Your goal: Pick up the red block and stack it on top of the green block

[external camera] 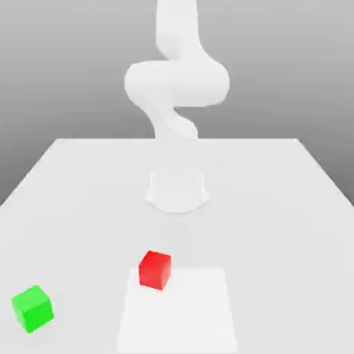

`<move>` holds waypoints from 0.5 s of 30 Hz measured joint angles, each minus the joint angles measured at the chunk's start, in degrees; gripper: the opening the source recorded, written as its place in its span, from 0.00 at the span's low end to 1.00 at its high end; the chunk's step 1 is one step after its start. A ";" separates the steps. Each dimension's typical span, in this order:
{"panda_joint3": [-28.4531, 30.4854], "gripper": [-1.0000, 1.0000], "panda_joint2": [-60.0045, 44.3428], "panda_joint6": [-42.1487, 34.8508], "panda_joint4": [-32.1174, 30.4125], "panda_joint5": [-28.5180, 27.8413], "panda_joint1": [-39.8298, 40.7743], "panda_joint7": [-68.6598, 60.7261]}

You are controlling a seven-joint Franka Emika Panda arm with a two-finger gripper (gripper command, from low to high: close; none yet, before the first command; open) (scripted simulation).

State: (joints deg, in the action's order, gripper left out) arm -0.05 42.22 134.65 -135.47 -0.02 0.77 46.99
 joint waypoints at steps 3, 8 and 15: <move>-0.07 0.50 -5.32 4.14 -5.22 -0.02 1.11 1.67; -0.16 0.50 -14.06 10.88 -13.81 -0.07 2.90 4.45; -0.22 0.50 -27.80 21.21 -26.84 -0.07 5.59 8.76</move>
State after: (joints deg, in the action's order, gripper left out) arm -0.27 14.42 155.86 -162.31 -0.09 6.36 55.75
